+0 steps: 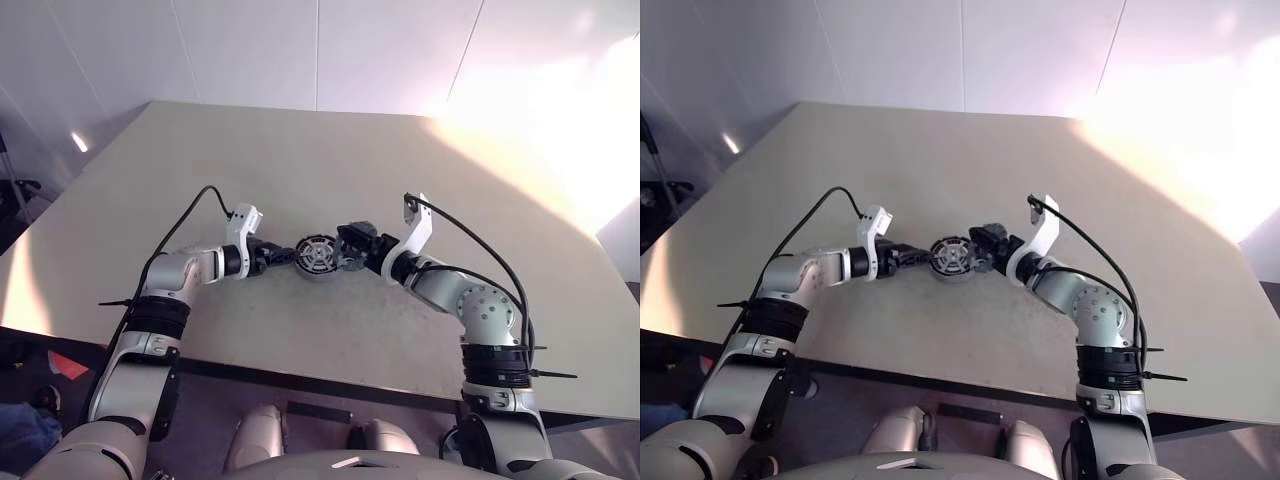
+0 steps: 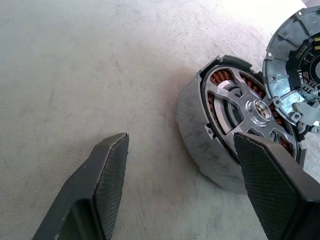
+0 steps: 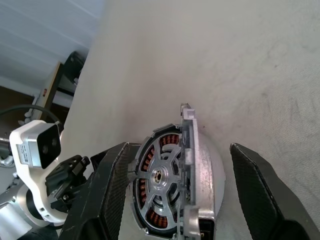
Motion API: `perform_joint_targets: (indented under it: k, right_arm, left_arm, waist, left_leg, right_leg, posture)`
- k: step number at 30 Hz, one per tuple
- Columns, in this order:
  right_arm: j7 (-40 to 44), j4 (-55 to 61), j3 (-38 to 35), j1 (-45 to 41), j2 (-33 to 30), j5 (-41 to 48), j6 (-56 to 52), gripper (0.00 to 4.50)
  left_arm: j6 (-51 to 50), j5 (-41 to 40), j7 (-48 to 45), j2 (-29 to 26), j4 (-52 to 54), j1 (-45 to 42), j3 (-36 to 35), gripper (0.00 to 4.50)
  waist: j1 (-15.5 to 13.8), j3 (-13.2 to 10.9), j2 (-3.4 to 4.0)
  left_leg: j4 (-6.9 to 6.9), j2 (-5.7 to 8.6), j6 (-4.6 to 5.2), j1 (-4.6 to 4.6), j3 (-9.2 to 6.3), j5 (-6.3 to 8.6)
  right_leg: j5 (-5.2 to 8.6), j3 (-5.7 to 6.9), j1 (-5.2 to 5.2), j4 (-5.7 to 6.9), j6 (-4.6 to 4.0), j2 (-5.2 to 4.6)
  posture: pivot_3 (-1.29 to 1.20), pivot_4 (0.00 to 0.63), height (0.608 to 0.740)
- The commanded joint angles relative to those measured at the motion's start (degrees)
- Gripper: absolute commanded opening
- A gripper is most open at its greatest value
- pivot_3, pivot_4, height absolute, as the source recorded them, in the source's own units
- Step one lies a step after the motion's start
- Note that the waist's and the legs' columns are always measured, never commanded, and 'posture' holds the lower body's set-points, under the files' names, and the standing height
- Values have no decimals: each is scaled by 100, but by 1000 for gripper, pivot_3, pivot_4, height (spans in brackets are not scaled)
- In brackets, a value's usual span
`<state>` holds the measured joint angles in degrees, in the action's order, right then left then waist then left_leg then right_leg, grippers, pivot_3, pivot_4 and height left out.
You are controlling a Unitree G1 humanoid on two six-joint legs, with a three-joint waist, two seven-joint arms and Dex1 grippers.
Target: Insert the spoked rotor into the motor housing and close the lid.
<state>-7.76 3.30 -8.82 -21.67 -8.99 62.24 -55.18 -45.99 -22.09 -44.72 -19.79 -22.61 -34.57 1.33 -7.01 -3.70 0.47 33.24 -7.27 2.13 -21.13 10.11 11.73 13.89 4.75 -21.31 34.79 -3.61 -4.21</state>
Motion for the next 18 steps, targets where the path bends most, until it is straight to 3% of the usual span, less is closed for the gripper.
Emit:
perform_joint_targets:
  k: [1,18]
  right_arm:
    - [20,461,1,-274,-37,34,-189,3649]
    - [180,859,222,-715,0,-203,-732,3649]
  left_arm:
    - [55,-30,-14,-61,174,-71,-103,3552]
    - [82,-15,57,-80,191,-9,-145,3552]
  waist:
    - [0,0,0]
    - [-1,0,0]
  left_leg:
    - [0,0,0,0,0,0]
    - [0,0,-1,1,0,0]
  right_leg:
    - [0,0,0,0,0,0]
    - [-1,0,0,1,1,0]
  posture:
    - [0,0,740]
    - [0,0,740]
